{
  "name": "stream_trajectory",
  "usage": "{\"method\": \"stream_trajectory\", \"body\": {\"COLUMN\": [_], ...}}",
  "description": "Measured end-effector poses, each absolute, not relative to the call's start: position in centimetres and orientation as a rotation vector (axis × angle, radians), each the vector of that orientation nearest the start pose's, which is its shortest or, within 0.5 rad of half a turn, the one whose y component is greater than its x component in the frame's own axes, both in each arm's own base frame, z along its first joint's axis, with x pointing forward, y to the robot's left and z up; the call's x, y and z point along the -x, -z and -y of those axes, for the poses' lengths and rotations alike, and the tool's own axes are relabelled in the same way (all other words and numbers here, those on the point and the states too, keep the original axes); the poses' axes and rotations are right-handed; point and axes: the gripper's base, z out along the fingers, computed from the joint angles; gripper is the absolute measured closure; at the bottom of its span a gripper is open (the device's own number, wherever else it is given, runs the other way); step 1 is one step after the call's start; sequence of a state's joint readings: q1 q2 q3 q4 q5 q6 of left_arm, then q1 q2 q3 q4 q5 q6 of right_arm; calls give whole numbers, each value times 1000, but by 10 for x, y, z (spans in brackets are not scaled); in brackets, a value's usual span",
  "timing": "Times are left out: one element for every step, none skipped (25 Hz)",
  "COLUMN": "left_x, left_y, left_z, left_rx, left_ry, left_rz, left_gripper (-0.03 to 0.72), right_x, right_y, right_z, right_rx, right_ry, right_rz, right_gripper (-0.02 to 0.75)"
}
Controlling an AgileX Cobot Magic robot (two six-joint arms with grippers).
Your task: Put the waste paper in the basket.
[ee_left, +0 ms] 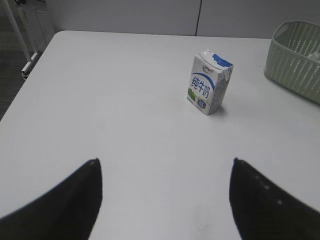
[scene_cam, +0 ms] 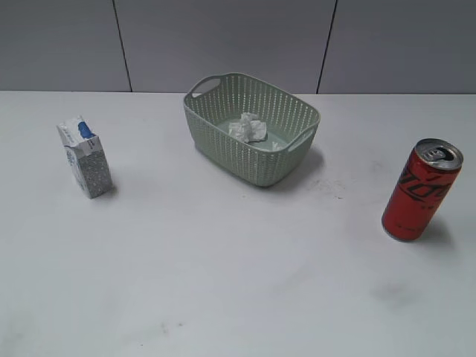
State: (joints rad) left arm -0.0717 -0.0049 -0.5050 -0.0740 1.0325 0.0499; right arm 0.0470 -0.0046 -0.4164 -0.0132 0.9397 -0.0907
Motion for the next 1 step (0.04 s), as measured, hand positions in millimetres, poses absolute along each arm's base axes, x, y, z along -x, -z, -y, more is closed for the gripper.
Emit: {"method": "stream_trajectory", "body": {"left_x": [6], "left_y": [-281], "left_z": [5], "left_rx": [-124], "left_ry": [102], "left_rz": [-2002], "left_gripper": [100], "right_x": [-8], "right_y": [-263], "right_z": [1], "right_rx": [139], "right_ry": [44], "right_rz": [-1998], "right_gripper": [154]}}
